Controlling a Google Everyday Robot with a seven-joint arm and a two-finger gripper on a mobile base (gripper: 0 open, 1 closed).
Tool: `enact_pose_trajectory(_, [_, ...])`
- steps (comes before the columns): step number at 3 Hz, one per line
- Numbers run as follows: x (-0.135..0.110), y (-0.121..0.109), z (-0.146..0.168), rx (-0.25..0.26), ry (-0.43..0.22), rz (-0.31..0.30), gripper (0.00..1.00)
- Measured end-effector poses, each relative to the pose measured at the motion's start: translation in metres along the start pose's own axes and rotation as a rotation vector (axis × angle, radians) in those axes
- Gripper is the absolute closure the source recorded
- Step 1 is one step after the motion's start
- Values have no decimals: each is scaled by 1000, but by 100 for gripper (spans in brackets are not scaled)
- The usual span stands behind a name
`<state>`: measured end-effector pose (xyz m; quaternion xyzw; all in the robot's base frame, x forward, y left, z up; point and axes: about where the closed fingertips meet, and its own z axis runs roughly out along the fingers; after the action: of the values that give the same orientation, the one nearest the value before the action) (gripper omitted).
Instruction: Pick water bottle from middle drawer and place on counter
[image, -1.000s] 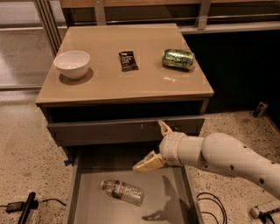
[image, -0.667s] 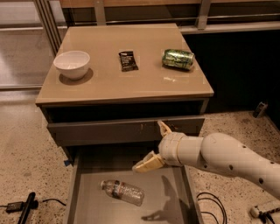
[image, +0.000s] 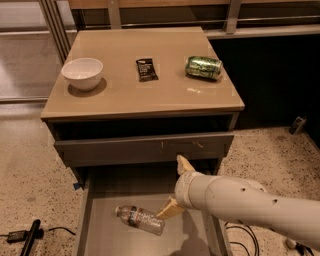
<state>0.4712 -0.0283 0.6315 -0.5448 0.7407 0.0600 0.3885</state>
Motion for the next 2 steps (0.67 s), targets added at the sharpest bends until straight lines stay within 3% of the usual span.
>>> enact_pose_trajectory(2, [15, 20, 8, 2, 31, -47, 0])
